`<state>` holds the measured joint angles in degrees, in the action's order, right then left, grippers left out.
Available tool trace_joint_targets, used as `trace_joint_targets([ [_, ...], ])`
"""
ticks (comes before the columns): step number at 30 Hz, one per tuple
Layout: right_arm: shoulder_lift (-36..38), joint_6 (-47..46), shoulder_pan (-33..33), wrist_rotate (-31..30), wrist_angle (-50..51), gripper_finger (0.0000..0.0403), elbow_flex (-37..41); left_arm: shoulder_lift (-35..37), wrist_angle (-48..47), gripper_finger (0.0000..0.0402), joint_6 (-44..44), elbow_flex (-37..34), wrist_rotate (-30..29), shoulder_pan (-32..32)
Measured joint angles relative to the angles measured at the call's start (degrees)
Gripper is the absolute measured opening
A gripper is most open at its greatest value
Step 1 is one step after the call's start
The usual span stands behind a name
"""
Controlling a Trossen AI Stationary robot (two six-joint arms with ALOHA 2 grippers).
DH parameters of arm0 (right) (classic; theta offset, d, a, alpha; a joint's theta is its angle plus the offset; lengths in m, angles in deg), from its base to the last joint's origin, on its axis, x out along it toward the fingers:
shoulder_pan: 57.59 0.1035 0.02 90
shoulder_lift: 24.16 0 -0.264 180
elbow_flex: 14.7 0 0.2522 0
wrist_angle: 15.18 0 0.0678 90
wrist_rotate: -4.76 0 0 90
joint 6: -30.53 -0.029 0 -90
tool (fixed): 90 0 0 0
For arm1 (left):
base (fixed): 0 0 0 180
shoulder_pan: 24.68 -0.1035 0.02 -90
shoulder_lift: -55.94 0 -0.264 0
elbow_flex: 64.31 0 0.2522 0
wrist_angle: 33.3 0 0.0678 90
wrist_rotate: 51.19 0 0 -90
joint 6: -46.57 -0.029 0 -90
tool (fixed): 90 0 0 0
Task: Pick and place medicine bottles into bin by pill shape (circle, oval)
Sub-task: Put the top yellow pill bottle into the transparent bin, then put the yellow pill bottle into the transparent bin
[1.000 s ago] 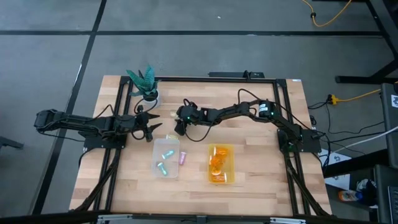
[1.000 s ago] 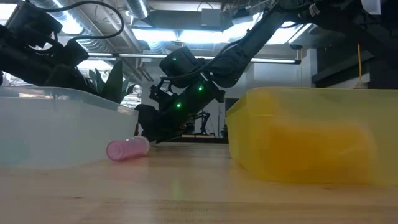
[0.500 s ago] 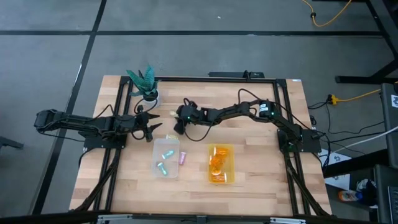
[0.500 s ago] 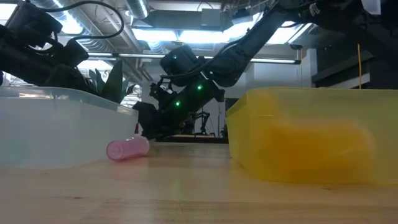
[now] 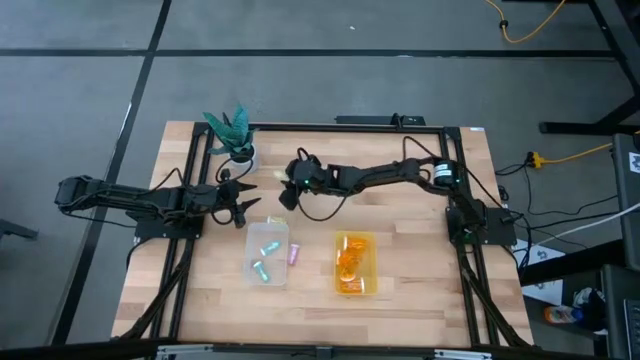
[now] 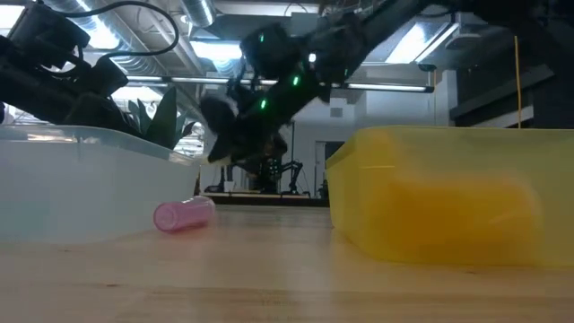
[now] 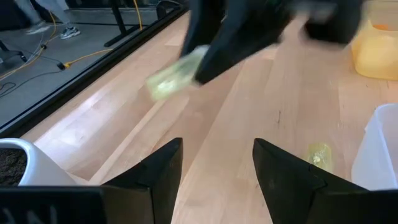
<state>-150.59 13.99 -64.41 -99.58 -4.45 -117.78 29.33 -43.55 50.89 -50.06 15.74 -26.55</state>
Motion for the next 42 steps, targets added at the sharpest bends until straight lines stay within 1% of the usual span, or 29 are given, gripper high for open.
trace_joint_targets([
  [3,3.0,-2.7,1.6,2.1,5.8,0.0117,0.0,0.0,0.0,0.0190,0.0,0.0,0.0,0.0],
  [7,5.4,-2.6,4.4,2.8,10.5,0.0118,0.0,0.0,0.0,0.0190,0.0,0.0,0.0,0.0],
  [8,5.9,-2.5,5.1,3.7,11.1,0.0118,0.0,0.0,0.0,0.0190,0.0,0.0,0.0,0.0],
  [12,6.5,-0.7,7.5,11.9,10.2,0.0118,0.0,0.0,0.0,0.0190,0.0,0.0,0.0,0.0],
  [15,6.5,1.4,9.3,15.7,8.2,0.0118,0.0,0.0,0.0,0.0190,0.0,0.0,0.0,0.0],
  [18,6.5,3.9,11.1,16.0,5.4,0.0118,0.0,0.0,0.0,0.0190,0.0,0.0,0.0,0.0],
  [24,6.5,14.9,13.6,16.1,-2.7,0.0118,0.0,0.0,0.0,0.0190,0.0,0.0,0.0,0.0],
  [27,6.5,18.2,14.4,17.7,-5.2,0.0118,0.0,0.0,0.0,0.0190,0.0,0.0,0.0,0.0],
  [29,6.5,18.6,14.7,19.0,-6.1,0.0119,0.0,0.0,0.0,0.0190,0.0,0.0,0.0,0.0],
  [33,6.5,17.3,14.6,19.0,-6.6,0.0131,0.0,0.0,0.0,0.0190,0.0,0.0,0.0,0.0],
  [42,6.4,15.6,14.6,19.1,-6.6,0.0185,0.0,0.0,0.0,0.0190,0.0,0.0,0.0,0.0],
])
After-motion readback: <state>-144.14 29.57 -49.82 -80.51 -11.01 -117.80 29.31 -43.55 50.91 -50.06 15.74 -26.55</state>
